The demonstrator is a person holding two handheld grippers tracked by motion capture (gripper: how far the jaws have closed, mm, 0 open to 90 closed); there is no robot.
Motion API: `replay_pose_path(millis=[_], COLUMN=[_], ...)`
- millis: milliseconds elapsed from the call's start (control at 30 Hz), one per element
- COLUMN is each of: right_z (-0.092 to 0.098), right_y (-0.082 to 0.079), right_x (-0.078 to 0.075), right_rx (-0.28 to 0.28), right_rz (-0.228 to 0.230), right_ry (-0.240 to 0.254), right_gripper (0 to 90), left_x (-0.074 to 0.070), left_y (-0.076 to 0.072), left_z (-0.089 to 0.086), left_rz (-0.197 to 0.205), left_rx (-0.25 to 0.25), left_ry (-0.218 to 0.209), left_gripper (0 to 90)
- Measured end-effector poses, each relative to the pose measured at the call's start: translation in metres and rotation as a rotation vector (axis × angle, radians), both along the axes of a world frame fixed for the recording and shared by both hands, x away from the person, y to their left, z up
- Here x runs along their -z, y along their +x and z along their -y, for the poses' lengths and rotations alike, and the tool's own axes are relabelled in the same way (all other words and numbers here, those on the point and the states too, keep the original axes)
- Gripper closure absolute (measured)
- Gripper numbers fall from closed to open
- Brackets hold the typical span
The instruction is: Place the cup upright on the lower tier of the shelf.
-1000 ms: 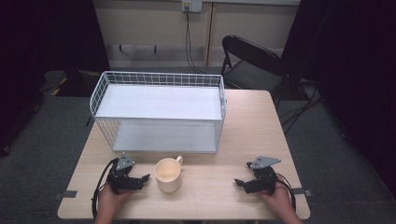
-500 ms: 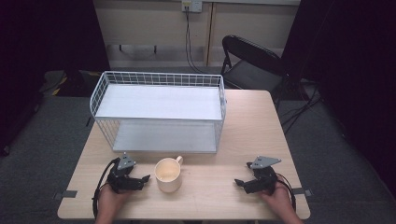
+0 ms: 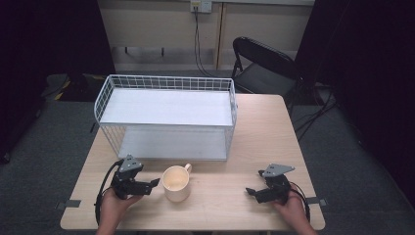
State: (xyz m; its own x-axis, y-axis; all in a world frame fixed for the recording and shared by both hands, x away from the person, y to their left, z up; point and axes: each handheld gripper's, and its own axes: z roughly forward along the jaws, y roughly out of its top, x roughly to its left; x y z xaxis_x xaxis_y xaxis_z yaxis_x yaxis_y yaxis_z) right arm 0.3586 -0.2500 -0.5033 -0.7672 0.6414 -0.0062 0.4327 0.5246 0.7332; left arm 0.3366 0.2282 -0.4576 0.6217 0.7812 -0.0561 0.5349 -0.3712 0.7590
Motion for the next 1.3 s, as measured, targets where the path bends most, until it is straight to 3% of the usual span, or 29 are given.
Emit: replay_pose_path(millis=[100,133,233,1300], right_z=[0.000,0.000,0.000,0.000], right_y=[0.000,0.000,0.000,0.000], right_x=[0.000,0.000,0.000,0.000], right_rx=[0.000,0.000,0.000,0.000], right_rz=[0.000,0.000,0.000,0.000], right_ry=[0.000,0.000,0.000,0.000], right_gripper=[12.7,12.7,12.7,12.7], left_x=[-0.006,-0.009,-0.015,-0.043], left_y=[0.000,0.001,0.000,0.000], left_z=[0.001,0.001,0.001,0.019], left_rz=[-0.008,-0.014,-0.004,0.041], left_rx=[0.008,0.020,0.019,0.059], left_ry=[-0.003,-0.028,-0.046,-0.106], left_gripper=[17.9,18.8,19.4,22.7])
